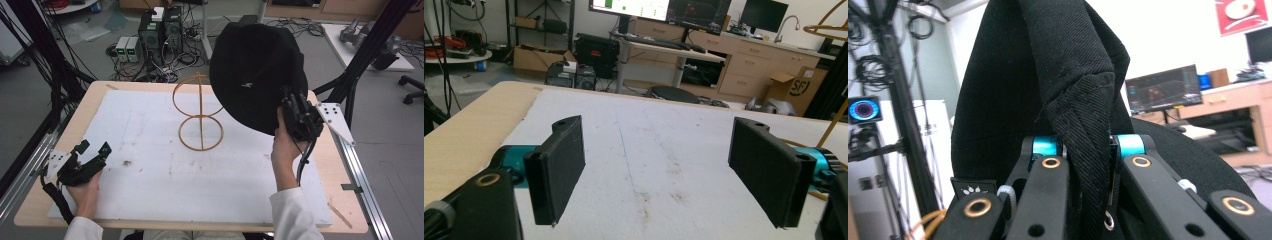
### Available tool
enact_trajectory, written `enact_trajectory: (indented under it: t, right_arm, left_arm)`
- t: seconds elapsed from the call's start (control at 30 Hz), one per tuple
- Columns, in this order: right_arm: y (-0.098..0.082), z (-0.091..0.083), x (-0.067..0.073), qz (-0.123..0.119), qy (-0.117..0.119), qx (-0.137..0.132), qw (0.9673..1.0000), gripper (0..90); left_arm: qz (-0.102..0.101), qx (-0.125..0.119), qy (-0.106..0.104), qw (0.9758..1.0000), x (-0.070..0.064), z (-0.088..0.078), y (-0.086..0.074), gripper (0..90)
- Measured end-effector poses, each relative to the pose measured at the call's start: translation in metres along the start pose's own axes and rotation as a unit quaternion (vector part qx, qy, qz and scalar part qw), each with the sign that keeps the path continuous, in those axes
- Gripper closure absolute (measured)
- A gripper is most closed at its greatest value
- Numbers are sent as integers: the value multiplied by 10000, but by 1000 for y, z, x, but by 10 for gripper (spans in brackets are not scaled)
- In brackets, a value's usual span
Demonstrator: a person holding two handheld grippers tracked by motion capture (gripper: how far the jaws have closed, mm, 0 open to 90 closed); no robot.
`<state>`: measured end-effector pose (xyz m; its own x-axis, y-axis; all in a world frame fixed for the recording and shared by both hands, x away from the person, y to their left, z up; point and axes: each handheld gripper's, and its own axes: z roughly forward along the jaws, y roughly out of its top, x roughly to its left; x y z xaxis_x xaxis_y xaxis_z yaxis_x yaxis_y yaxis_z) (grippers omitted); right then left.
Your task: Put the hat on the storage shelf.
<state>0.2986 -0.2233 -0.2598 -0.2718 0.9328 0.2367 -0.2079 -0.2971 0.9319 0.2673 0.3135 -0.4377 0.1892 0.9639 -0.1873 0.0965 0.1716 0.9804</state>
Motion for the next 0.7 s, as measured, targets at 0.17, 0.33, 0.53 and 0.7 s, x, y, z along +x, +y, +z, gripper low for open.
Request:
enact_trajectory:
  t: [0.17, 0.33, 0.53, 0.7]
  right_arm:
    - [0, 11, 23, -25, 215, 58, 9997, 878]
    - [-3, 24, 49, 54, 438, 116, 9990, 878]
    - [-9, 37, 76, 146, 647, 166, 9977, 879]
    - [-17, 48, 84, 155, 658, 316, 9972, 878]
  left_arm:
    - [-29, -30, 40, 10000, 3, -1, 1, 227]
    - [-55, -51, 74, 9999, 5, -2, 1, 227]
    - [-53, -58, 92, 9999, 7, -3, 2, 227]
    - [-66, -71, 96, 9999, 8, -4, 2, 227]
